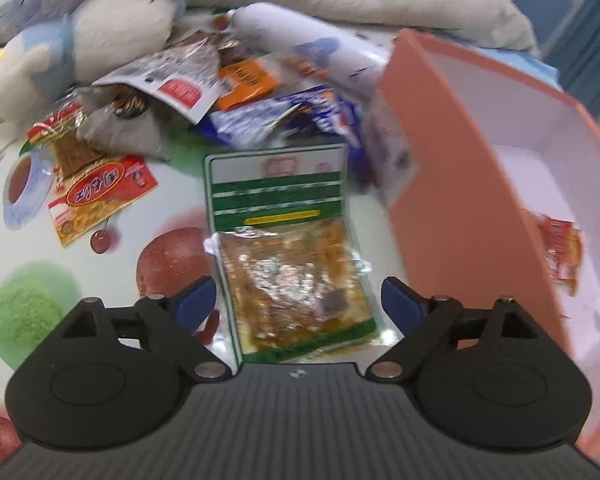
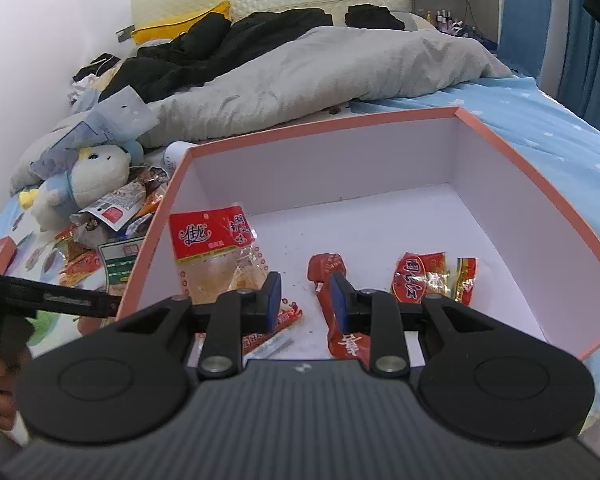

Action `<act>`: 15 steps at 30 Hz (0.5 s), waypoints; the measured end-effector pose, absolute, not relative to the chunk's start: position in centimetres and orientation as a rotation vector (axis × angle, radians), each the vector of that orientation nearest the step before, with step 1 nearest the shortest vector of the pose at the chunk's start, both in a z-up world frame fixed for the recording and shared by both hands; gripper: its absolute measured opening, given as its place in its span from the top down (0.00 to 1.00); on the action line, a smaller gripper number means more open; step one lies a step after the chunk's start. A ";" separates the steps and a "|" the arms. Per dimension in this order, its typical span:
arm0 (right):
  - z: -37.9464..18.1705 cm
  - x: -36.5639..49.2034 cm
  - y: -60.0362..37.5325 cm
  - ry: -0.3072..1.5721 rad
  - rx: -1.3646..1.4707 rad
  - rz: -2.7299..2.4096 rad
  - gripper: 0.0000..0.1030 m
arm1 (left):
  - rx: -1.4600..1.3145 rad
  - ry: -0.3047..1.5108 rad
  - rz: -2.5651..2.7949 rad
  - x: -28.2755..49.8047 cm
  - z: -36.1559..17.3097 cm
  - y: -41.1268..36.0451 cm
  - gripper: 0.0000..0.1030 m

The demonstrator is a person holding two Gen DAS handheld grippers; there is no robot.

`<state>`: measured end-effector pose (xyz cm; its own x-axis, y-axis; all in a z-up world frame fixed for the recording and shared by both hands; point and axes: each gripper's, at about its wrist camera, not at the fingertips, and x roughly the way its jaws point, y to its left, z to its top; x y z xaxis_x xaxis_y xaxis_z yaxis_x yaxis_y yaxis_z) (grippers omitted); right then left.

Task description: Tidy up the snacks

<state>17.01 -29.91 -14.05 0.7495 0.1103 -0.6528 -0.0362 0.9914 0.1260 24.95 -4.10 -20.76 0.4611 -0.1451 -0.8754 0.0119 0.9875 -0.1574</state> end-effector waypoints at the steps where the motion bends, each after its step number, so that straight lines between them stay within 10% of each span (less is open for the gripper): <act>1: -14.0 16.8 -30.0 0.713 0.111 0.070 0.71 | -0.132 1.099 -0.088 25.2 -21.3 -4.1 0.10; 15: -13.6 15.7 -31.7 0.695 0.113 0.041 0.71 | -0.019 1.072 -0.012 25.8 -23.7 -6.4 0.25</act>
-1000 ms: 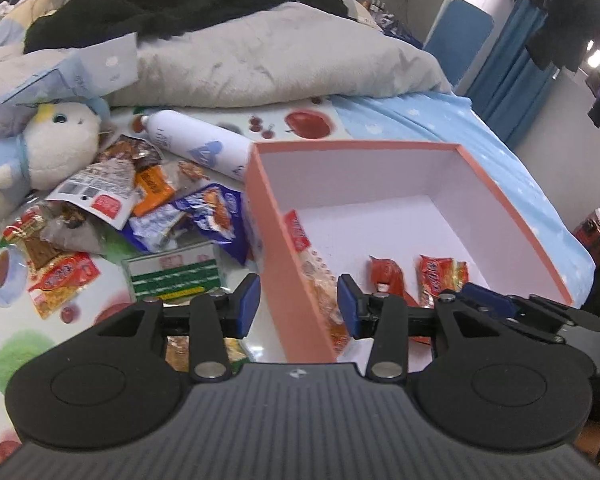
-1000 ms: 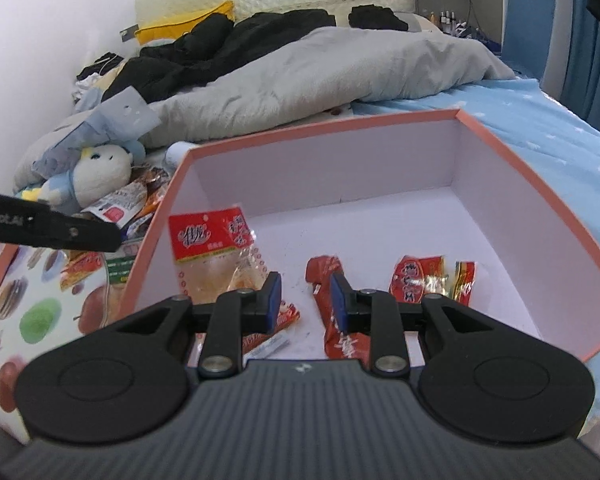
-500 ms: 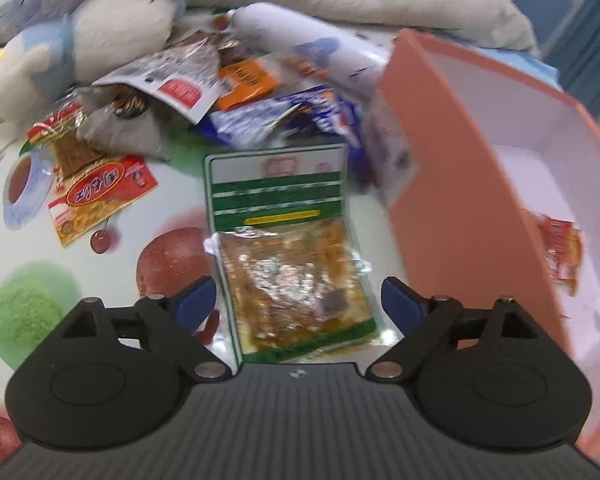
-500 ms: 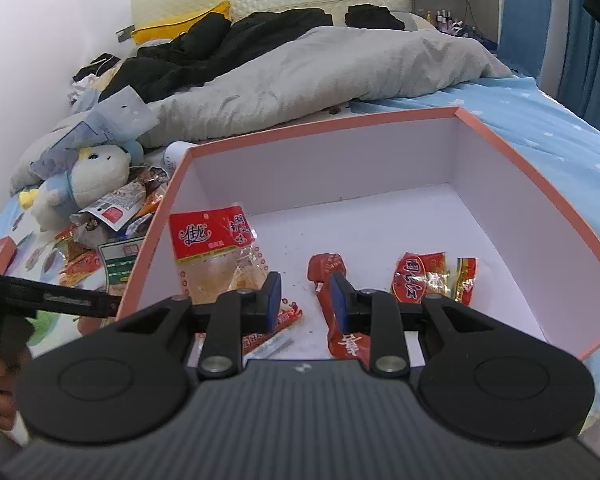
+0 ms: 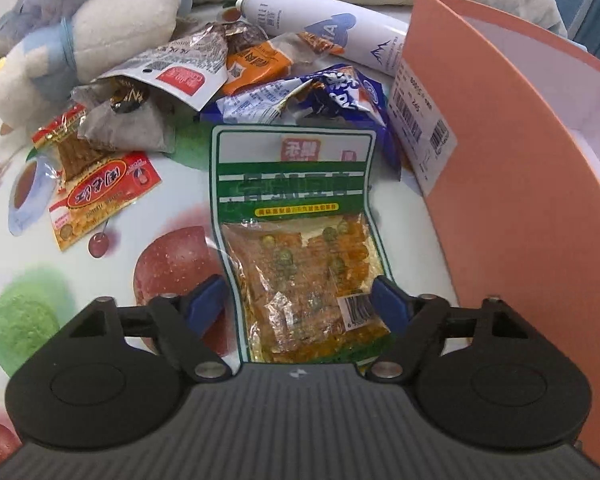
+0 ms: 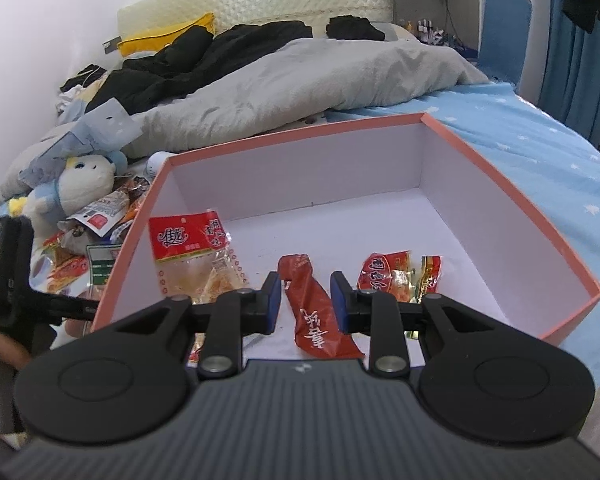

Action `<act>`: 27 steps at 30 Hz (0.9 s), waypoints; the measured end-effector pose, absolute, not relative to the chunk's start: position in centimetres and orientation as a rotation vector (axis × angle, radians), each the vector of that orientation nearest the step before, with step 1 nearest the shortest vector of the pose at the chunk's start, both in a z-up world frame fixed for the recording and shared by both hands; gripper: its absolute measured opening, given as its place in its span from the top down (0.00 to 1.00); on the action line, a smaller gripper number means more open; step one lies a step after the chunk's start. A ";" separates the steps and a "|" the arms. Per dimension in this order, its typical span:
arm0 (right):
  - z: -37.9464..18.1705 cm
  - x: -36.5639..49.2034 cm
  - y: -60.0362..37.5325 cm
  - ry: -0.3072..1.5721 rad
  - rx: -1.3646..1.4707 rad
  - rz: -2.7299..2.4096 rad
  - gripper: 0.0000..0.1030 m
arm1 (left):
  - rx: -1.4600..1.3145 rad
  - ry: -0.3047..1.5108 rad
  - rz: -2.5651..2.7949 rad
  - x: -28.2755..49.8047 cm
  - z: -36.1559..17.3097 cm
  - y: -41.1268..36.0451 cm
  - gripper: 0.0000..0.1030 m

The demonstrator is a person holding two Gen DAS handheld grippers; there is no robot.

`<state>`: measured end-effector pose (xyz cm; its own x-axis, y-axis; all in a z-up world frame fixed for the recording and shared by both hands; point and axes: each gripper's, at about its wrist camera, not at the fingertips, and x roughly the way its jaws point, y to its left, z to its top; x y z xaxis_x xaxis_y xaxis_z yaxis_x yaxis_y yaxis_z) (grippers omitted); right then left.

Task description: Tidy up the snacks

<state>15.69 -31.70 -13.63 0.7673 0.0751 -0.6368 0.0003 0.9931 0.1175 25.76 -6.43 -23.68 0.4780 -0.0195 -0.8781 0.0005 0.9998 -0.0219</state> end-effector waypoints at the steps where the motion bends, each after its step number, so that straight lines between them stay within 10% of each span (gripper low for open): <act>1: -13.6 15.7 -31.7 0.693 0.108 0.037 0.71 | -0.017 1.071 -0.017 25.7 -23.6 -6.6 0.32; 9: -13.6 15.9 -30.8 0.700 0.097 0.056 0.71 | -0.083 1.081 -0.017 25.3 -22.5 -6.0 0.56; 27: -11.7 16.4 -30.9 0.654 0.133 0.054 0.71 | -0.210 0.871 -0.129 22.1 -8.4 -5.8 0.57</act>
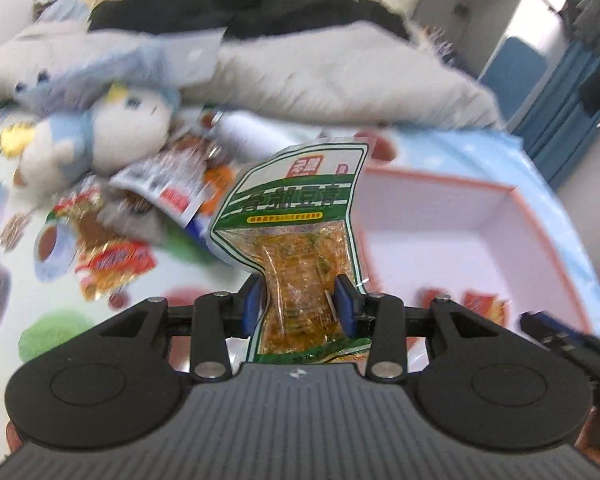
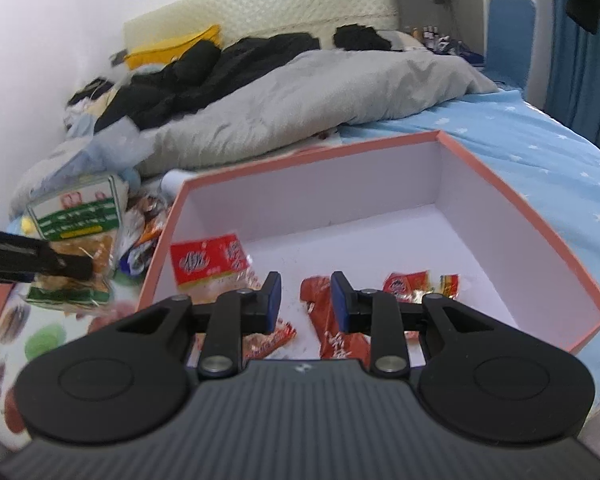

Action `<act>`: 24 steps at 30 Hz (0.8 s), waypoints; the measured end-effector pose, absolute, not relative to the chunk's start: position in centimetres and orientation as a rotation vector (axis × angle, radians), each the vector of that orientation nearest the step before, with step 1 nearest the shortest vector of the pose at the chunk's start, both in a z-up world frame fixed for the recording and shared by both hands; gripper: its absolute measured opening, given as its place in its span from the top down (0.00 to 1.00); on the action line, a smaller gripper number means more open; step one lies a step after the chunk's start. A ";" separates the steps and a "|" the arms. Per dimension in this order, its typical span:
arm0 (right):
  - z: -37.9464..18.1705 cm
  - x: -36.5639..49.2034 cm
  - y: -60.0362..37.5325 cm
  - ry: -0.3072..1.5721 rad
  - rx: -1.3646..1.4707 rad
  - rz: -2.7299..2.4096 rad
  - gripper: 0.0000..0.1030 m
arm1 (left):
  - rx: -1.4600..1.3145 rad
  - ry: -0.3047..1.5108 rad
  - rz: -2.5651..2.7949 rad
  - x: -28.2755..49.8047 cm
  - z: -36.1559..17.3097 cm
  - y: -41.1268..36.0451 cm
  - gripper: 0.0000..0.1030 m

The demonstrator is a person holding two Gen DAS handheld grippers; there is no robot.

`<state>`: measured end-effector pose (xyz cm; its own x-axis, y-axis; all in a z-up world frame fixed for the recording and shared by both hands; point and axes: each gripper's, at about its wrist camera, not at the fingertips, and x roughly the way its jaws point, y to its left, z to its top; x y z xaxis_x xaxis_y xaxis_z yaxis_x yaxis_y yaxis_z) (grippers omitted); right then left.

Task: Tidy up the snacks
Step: 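Lift the green-label bag with the left tool over the pink box, then open the left tool to release the green-label bag into the box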

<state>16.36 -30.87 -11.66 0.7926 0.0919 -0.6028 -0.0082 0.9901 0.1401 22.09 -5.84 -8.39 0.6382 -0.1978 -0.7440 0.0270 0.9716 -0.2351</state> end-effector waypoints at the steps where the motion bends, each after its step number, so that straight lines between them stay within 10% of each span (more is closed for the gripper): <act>1: -11.4 16.3 -31.0 0.648 0.130 0.052 0.71 | -0.208 0.854 -0.142 22.0 -7.6 -6.2 0.57; 24: -12.9 15.5 -35.1 0.662 0.178 -0.023 0.71 | -0.084 0.927 -0.393 22.7 -8.7 -17.0 0.57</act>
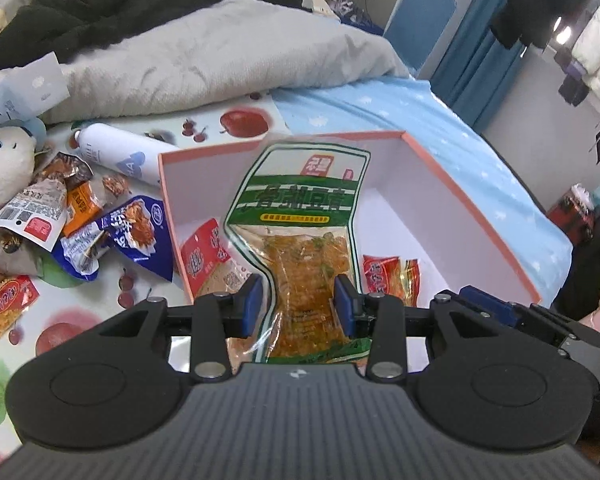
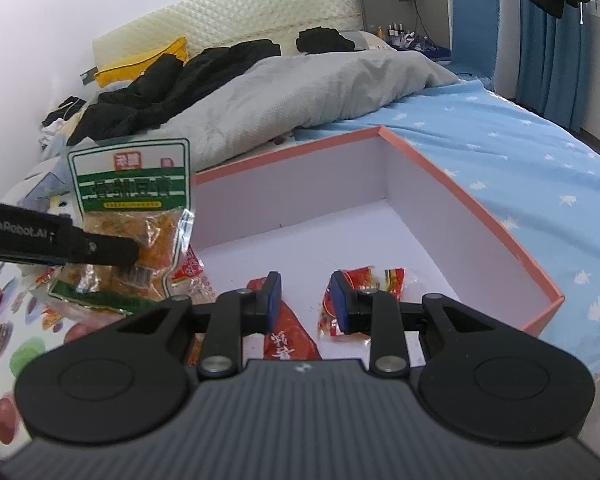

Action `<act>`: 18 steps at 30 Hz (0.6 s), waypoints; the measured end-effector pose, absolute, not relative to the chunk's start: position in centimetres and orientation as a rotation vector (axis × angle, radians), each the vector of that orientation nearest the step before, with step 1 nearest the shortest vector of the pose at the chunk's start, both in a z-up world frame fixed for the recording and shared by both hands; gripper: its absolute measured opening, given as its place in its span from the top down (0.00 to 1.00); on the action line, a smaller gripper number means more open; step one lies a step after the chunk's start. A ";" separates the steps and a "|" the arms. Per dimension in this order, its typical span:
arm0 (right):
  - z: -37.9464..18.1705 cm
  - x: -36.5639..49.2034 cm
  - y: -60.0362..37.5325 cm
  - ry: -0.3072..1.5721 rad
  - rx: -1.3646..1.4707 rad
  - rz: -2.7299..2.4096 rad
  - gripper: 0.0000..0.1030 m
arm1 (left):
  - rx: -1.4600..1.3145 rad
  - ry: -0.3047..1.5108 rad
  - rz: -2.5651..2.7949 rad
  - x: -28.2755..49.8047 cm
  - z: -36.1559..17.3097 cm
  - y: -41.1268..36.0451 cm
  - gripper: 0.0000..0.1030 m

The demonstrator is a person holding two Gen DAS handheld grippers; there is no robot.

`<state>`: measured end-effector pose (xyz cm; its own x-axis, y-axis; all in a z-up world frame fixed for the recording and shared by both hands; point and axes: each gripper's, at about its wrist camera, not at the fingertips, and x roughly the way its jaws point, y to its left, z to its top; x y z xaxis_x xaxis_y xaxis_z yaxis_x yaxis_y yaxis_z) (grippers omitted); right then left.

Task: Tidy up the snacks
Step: 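Open the left tool to release the green-label bag into the box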

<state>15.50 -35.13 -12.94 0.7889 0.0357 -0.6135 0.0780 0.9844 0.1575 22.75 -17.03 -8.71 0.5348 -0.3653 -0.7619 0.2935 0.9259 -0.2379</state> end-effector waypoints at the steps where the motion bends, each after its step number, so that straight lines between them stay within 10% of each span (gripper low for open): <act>1: -13.1 15.5 -35.2 0.666 0.183 -0.024 0.71 | -0.079 0.925 -0.391 22.7 -8.8 -17.1 0.55; 5: -13.1 15.6 -35.2 0.668 0.186 -0.022 0.71 | -0.063 0.913 -0.391 22.8 -8.6 -17.1 0.34; 18: -9.0 14.9 -33.6 0.569 0.185 0.025 0.71 | -0.059 0.761 -0.387 20.2 -2.8 -13.8 0.33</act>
